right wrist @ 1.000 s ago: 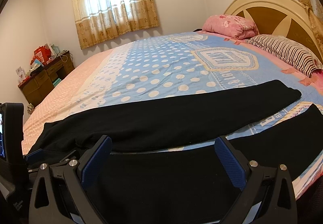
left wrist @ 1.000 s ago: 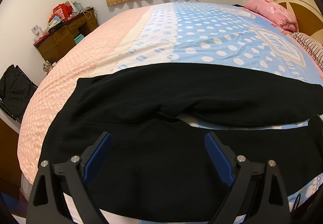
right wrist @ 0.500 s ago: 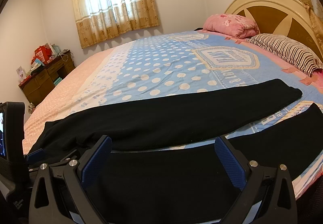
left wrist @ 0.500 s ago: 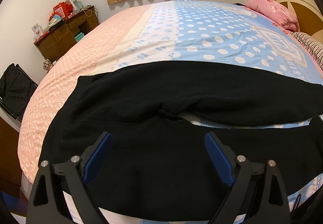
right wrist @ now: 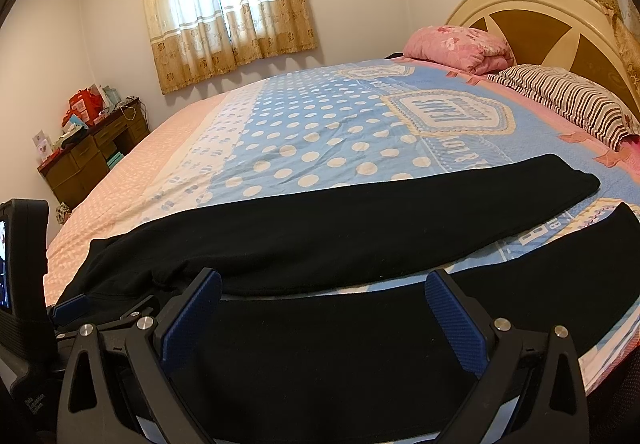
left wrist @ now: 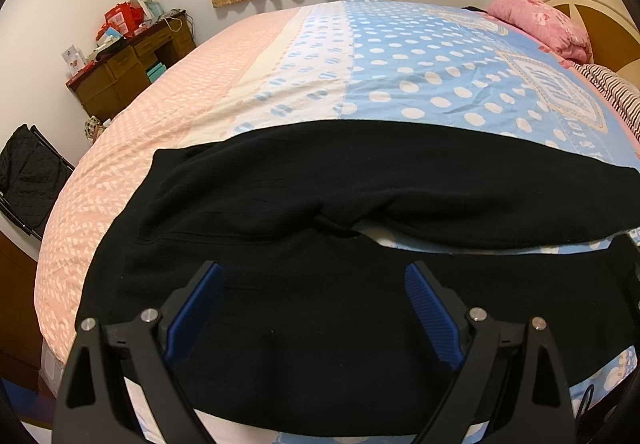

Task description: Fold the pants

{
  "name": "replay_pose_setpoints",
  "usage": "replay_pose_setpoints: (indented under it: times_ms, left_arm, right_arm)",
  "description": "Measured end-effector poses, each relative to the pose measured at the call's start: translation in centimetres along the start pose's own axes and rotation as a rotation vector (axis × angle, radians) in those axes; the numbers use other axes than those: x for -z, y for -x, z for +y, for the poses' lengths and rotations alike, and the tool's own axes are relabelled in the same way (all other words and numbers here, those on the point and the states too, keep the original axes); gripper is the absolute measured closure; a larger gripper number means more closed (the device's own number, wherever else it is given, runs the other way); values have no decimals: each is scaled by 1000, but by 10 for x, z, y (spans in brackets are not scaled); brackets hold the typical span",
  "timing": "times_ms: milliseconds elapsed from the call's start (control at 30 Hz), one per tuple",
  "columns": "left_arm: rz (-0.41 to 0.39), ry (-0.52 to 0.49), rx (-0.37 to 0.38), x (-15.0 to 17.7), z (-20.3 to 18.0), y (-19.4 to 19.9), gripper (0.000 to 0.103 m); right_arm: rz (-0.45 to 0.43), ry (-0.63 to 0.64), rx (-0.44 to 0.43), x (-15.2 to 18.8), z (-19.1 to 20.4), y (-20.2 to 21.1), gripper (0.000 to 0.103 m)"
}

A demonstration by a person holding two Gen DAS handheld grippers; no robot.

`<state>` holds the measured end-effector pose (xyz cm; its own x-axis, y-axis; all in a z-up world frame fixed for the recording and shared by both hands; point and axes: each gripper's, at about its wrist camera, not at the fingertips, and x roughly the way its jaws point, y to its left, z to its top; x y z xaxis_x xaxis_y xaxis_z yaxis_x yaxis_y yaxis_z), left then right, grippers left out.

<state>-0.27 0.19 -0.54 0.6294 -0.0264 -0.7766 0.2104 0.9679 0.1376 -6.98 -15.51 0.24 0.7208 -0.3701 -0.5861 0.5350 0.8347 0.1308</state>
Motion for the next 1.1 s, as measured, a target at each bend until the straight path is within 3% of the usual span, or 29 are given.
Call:
replay_pose_setpoints:
  times_ms: [667,1100]
  left_arm:
    - [17,7,5,0,0,-3,9]
    - [64,-13,48,0,10,-21,8]
  right_arm:
    - [17,-4,-7,4,1,-2,1]
    - [109,42,-48,-7,-1,-36,1]
